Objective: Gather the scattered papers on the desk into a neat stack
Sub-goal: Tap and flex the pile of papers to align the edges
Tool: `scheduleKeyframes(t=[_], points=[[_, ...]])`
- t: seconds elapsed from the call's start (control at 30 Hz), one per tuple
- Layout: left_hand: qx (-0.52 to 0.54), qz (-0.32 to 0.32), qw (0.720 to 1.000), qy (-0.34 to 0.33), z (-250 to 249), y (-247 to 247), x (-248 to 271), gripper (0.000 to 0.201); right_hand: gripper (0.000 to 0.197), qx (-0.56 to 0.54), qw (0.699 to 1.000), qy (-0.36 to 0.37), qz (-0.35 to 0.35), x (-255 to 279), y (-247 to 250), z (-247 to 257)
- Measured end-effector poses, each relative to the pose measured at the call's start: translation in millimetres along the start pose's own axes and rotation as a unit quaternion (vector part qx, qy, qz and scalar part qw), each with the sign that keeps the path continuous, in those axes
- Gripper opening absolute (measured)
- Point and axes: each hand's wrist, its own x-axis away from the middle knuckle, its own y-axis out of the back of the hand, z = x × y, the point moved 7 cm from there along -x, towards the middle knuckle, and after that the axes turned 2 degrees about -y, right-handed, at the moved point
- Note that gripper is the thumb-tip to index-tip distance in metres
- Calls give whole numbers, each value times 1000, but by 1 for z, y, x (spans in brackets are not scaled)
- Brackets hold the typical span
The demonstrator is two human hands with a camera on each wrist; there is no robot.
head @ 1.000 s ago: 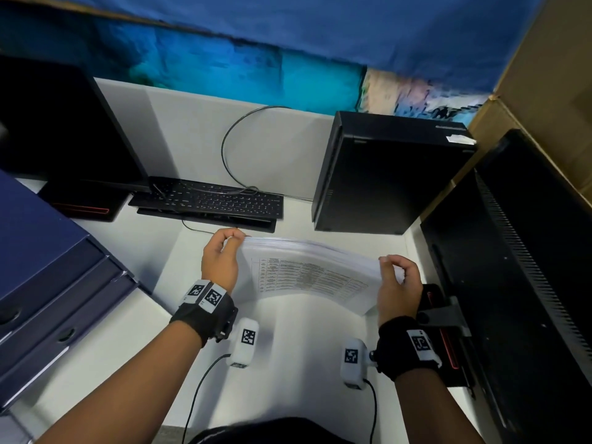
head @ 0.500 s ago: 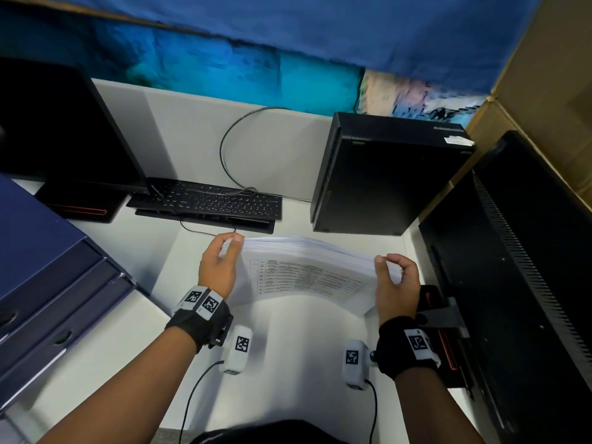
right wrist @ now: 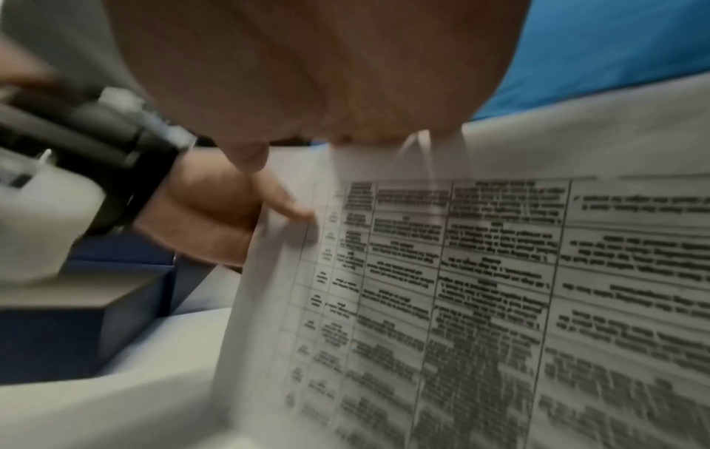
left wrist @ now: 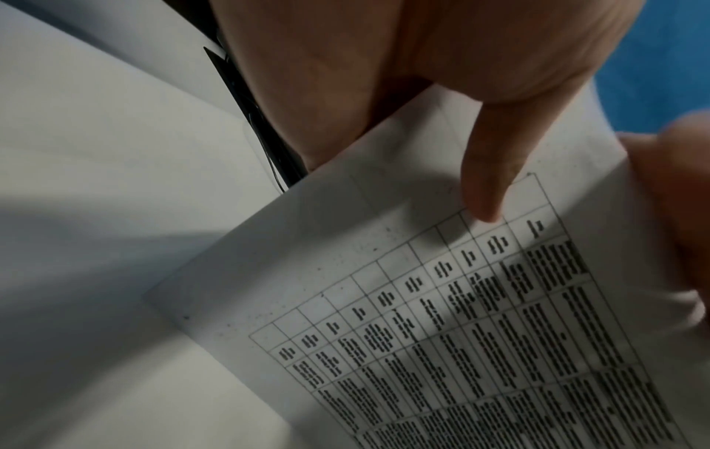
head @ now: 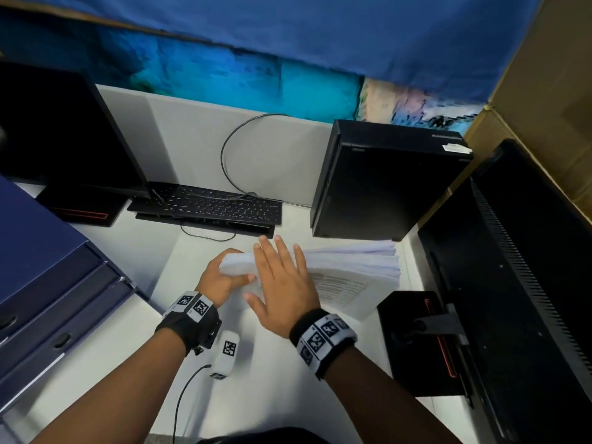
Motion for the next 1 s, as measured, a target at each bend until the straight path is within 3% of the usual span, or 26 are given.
scheduleKeyframes(t=[0.13, 0.3, 0.43, 0.5, 0.57, 0.67, 0.7, 0.73, 0.8, 0.87, 0.93, 1.0], points=[[-15, 12, 1000, -1, 1, 1, -5, 56, 77, -34, 994, -96, -45, 2, 13, -30], [-30, 5, 999, -10, 0, 2, -6, 49, 84, -14, 989, -147, -26, 18, 8, -67], [-80, 15, 996, -35, -19, -4, -3, 23, 81, 5, 991, -130, -31, 22, 20, -78], [-106, 18, 992, -68, -38, -10, -4, 29, 81, -4, 992, -109, -60, 17, 36, -77], [-137, 31, 984, -111, -68, -19, -3, 36, 64, 6, 994, -84, -64, 10, 51, -73], [-174, 40, 969, -170, -115, -29, -2, 34, 19, -27, 993, -88, -76, 7, 76, -77], [-179, 17, 966, -188, -131, -28, 0, 31, 10, -66, 989, -100, -82, 8, 84, -81], [-193, -31, 956, -220, -146, -23, 3, 31, 13, -112, 982, -121, -92, 10, 91, -88], [-251, -153, 913, -284, -166, -7, 10, 45, 25, -239, 947, -169, -128, 17, 101, -108], [-257, -239, 899, -262, -152, 13, 4, 72, 19, -403, 876, -195, -182, 25, 110, -128], [-127, -213, 953, -173, -121, 22, -7, 93, 18, -513, 810, -198, -204, 32, 113, -143], [37, -115, 986, -111, -106, 6, -10, 92, 28, -573, 769, -189, -213, 33, 109, -150]])
